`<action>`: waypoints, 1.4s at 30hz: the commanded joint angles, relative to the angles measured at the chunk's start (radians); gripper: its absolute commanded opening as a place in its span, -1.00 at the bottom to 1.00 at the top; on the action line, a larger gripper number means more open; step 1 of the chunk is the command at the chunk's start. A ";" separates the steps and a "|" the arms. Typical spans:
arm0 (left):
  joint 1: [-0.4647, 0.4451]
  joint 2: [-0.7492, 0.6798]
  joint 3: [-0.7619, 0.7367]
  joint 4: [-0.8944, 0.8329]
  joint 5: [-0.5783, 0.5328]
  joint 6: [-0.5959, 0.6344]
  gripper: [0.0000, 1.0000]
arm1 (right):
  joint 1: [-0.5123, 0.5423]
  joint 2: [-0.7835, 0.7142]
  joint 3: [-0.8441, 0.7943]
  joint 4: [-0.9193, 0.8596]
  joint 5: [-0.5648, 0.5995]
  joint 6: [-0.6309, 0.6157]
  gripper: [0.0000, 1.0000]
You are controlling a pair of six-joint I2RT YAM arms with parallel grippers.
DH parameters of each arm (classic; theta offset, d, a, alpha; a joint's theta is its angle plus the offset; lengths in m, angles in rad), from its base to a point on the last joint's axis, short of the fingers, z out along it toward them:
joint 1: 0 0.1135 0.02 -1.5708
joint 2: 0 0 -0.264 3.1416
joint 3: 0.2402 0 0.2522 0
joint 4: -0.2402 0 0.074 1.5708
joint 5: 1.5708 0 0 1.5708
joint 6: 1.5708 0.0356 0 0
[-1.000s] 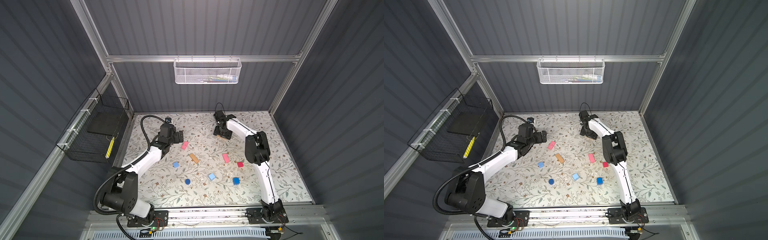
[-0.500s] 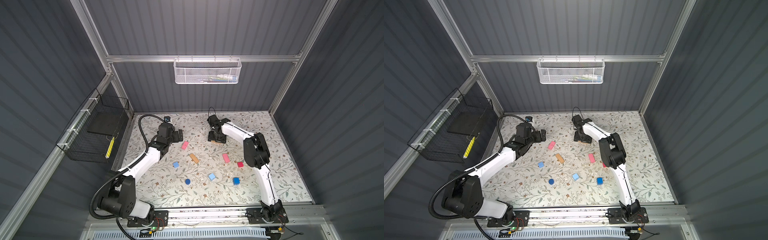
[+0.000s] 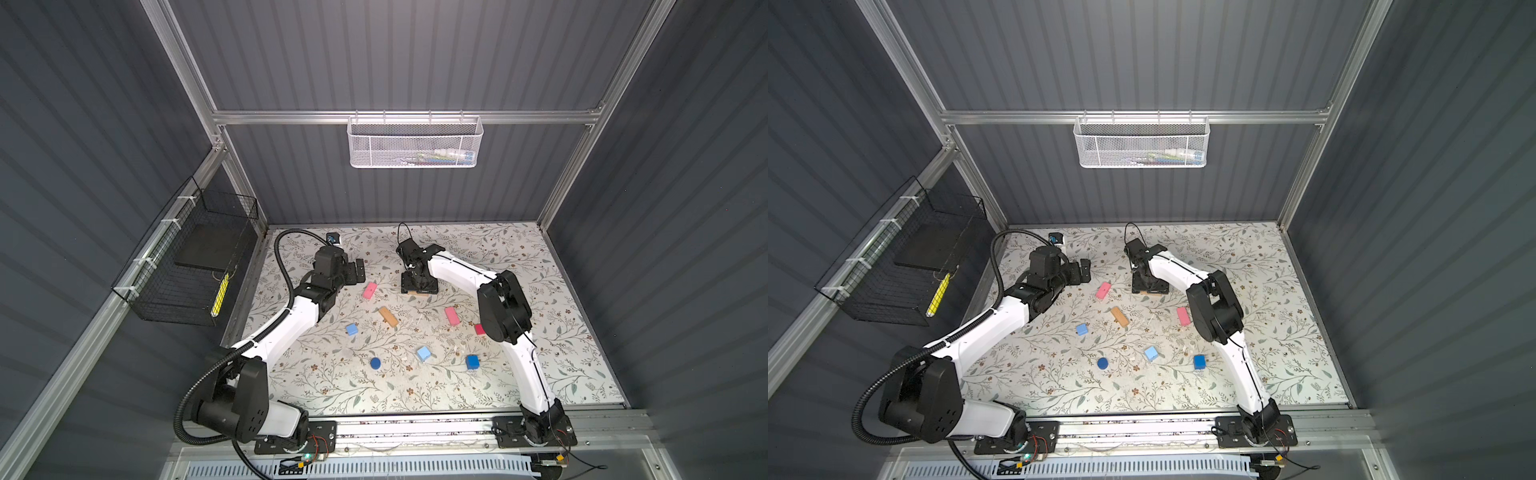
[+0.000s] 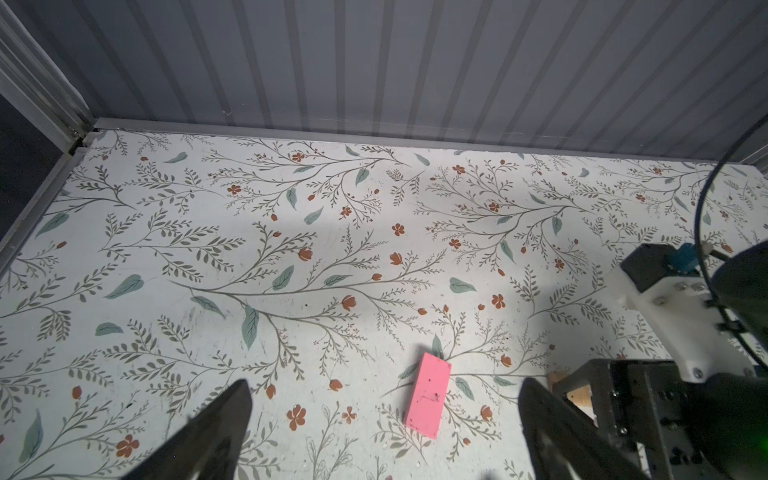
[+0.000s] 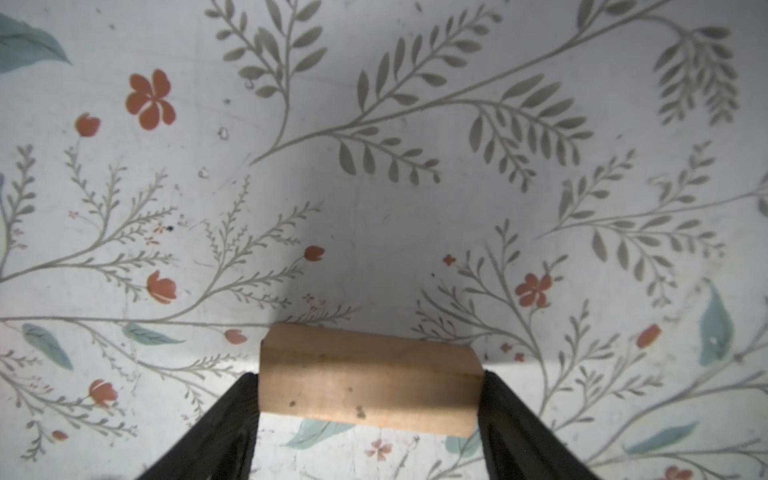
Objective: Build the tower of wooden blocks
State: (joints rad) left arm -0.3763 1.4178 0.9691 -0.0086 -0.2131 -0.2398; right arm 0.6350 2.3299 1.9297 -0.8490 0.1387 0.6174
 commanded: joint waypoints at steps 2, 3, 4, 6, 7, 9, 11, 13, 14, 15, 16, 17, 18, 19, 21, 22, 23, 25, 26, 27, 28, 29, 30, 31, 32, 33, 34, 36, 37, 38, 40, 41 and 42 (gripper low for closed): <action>0.004 -0.029 -0.012 -0.015 -0.001 -0.001 0.99 | 0.018 -0.002 0.023 -0.053 0.015 -0.020 0.41; 0.004 -0.030 -0.012 -0.016 -0.001 -0.001 0.99 | 0.020 -0.001 0.023 -0.054 0.015 -0.020 0.42; 0.004 -0.031 -0.013 -0.016 -0.002 -0.001 0.99 | 0.022 0.001 0.023 -0.056 0.016 -0.020 0.43; 0.004 -0.031 -0.012 -0.017 -0.002 -0.001 0.99 | 0.022 0.002 0.023 -0.057 0.018 -0.019 0.43; 0.004 -0.033 -0.012 -0.019 -0.006 0.000 0.99 | 0.024 0.004 0.023 -0.058 0.018 -0.018 0.44; 0.004 -0.034 -0.013 -0.021 -0.007 0.001 0.99 | 0.025 0.003 0.023 -0.057 0.018 -0.018 0.45; 0.004 -0.037 -0.015 -0.020 -0.009 0.002 0.99 | 0.028 0.002 0.025 -0.059 0.019 -0.021 0.46; 0.004 -0.038 -0.017 -0.022 -0.010 0.002 1.00 | 0.029 0.002 0.025 -0.060 0.015 -0.024 0.48; 0.004 -0.038 -0.016 -0.022 -0.011 0.002 0.99 | 0.030 0.002 0.025 -0.060 0.014 -0.028 0.49; 0.004 -0.038 -0.016 -0.022 -0.011 0.003 1.00 | 0.031 0.001 0.025 -0.063 0.015 -0.030 0.50; 0.004 -0.039 -0.017 -0.023 -0.012 0.003 0.99 | 0.032 0.002 0.024 -0.065 0.018 -0.030 0.51; 0.004 -0.039 -0.016 -0.023 -0.011 0.004 0.99 | 0.033 0.000 0.023 -0.065 0.015 -0.033 0.52; 0.004 -0.039 -0.017 -0.022 -0.012 0.004 0.99 | 0.035 -0.001 0.022 -0.065 0.013 -0.036 0.53; 0.004 -0.039 -0.018 -0.022 -0.012 0.004 0.99 | 0.036 -0.003 0.022 -0.065 0.011 -0.042 0.54; 0.004 -0.039 -0.018 -0.021 -0.012 0.004 0.99 | 0.039 -0.001 0.022 -0.065 0.011 -0.054 0.55; 0.004 -0.039 -0.018 -0.021 -0.012 0.004 1.00 | 0.038 -0.003 0.021 -0.068 0.013 -0.057 0.56; 0.004 -0.040 -0.018 -0.022 -0.012 0.004 1.00 | 0.039 -0.003 0.022 -0.070 0.013 -0.056 0.56; 0.004 -0.039 -0.018 -0.024 -0.014 0.004 0.99 | 0.038 0.000 0.020 -0.074 0.012 -0.057 0.56; 0.004 -0.040 -0.018 -0.024 -0.014 0.004 0.99 | 0.038 0.000 0.019 -0.074 0.008 -0.058 0.57; 0.004 -0.041 -0.018 -0.021 -0.015 0.005 0.99 | 0.039 -0.001 0.018 -0.075 0.007 -0.061 0.58; 0.004 -0.040 -0.019 -0.019 -0.014 0.005 0.99 | 0.039 0.001 0.018 -0.074 0.008 -0.065 0.58; 0.004 -0.040 -0.019 -0.018 -0.013 0.007 0.99 | 0.040 0.002 0.018 -0.074 0.007 -0.068 0.60; 0.004 -0.040 -0.019 -0.017 -0.013 0.007 0.99 | 0.040 0.002 0.018 -0.075 0.009 -0.071 0.60; 0.004 -0.040 -0.020 -0.017 -0.014 0.007 0.99 | 0.041 0.002 0.018 -0.074 0.008 -0.070 0.61; 0.004 -0.038 -0.020 -0.017 -0.014 0.007 0.99 | 0.040 0.002 0.018 -0.075 0.007 -0.072 0.61; 0.004 -0.037 -0.020 -0.017 -0.014 0.007 0.99 | 0.040 0.002 0.018 -0.074 0.006 -0.072 0.62; 0.004 -0.036 -0.020 -0.016 -0.013 0.007 0.99 | 0.040 0.002 0.018 -0.074 0.003 -0.073 0.63; 0.004 -0.035 -0.020 -0.016 -0.014 0.010 0.99 | 0.040 0.002 0.017 -0.071 -0.001 -0.074 0.64; 0.004 -0.033 -0.020 -0.016 -0.014 0.010 0.99 | 0.040 0.003 0.018 -0.069 -0.004 -0.076 0.65; 0.004 -0.032 -0.020 -0.014 -0.013 0.010 0.99 | 0.040 0.003 0.018 -0.069 -0.005 -0.079 0.66; 0.004 -0.029 -0.020 -0.013 -0.014 0.011 0.99 | 0.040 0.002 0.017 -0.066 -0.007 -0.085 0.68; 0.004 -0.028 -0.020 -0.011 -0.014 0.011 1.00 | 0.040 0.003 0.017 -0.065 -0.010 -0.087 0.68; 0.004 -0.026 -0.018 -0.012 -0.012 0.011 0.99 | 0.041 0.003 0.017 -0.065 -0.012 -0.092 0.68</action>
State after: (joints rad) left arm -0.3763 1.4025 0.9581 -0.0151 -0.2134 -0.2394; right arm 0.6701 2.3299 1.9358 -0.8883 0.1337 0.5426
